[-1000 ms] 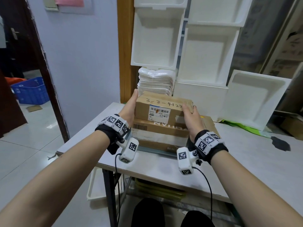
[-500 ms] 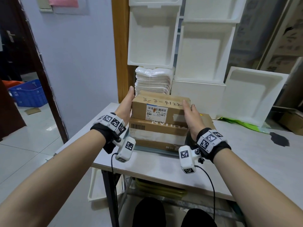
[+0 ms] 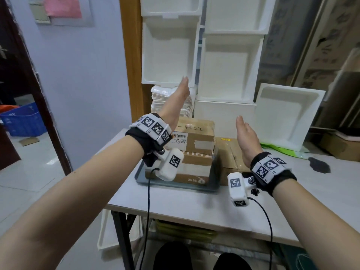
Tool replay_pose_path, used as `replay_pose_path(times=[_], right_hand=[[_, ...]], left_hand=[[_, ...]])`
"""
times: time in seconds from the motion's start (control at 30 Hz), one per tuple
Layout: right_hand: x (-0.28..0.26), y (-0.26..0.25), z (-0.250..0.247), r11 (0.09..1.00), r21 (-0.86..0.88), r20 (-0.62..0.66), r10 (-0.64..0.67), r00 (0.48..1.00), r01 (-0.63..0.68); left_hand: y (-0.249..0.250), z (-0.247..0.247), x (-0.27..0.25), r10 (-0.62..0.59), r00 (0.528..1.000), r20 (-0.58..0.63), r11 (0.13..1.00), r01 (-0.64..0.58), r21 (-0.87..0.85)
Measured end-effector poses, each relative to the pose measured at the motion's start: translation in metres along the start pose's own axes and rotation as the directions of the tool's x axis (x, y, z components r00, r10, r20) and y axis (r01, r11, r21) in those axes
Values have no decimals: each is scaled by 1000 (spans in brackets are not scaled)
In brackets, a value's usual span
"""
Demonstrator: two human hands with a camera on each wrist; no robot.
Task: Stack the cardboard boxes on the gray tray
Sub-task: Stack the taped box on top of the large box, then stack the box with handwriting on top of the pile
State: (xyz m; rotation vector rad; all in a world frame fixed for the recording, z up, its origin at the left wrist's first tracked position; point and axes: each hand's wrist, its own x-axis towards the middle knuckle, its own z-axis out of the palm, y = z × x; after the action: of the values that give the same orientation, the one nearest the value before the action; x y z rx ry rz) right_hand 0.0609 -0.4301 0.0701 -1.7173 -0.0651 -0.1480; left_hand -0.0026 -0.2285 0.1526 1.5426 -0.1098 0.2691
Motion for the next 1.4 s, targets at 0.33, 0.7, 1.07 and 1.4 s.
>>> replay_pose_path(times=[0.33,0.7,1.07,1.4], right_hand=[[2,16,-44,1000,26,-35,14,999,-13],[-7,51,-58,971,-161,32,187,982,-179],[-9,78,-41,894,-410,38,216,976,-182],[-2,77,-48,871,-464,-33,166,986,-162]], left_hand=[[-32,114,-6,-61,972,225,993,81,-82],[-100,147,-12,-344,934,97,939,342,45],[-145,147,-15,-496,868,13,858,487,162],[-134,150,-17,-524,848,73,851,519,85]])
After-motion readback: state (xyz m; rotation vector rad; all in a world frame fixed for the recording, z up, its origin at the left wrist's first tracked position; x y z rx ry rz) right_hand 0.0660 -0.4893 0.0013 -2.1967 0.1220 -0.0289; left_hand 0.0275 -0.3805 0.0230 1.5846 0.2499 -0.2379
